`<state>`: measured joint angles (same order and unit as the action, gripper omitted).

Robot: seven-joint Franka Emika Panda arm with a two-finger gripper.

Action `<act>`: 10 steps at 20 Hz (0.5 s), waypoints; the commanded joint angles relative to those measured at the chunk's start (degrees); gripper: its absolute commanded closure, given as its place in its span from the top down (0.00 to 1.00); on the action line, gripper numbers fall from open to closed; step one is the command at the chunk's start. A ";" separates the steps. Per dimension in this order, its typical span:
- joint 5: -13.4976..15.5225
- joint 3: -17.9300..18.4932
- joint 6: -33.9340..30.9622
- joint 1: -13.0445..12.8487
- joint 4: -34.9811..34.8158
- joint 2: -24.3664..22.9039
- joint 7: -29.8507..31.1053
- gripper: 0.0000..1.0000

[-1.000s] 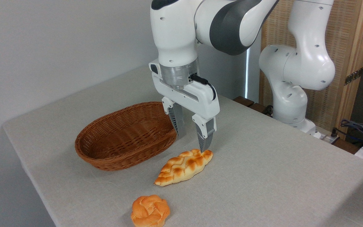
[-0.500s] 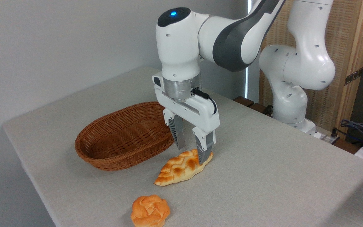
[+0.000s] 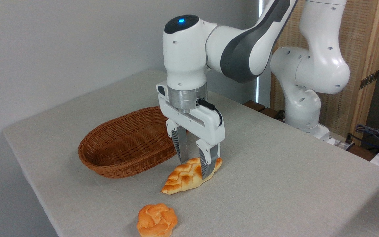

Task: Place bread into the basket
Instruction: 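Close the gripper on the braided roll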

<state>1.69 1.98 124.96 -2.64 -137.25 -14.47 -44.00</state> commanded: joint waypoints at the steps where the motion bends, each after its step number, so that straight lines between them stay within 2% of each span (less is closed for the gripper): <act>1: -0.10 0.75 1.86 -0.61 -0.48 0.23 -1.17 1.00; 4: -0.10 0.75 2.57 -0.61 -0.91 0.58 -1.26 0.97; 6: -0.10 0.75 2.57 -0.61 -0.92 0.76 -1.26 0.75; 8: -0.10 0.75 2.57 -0.61 -0.92 0.76 -1.26 0.57; 9: -0.10 0.75 2.57 -0.61 -0.92 0.76 -1.35 0.50; 10: -0.10 0.75 2.48 -0.61 -0.92 0.76 -1.70 0.50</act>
<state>1.68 1.98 125.98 -2.65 -137.41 -13.35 -44.02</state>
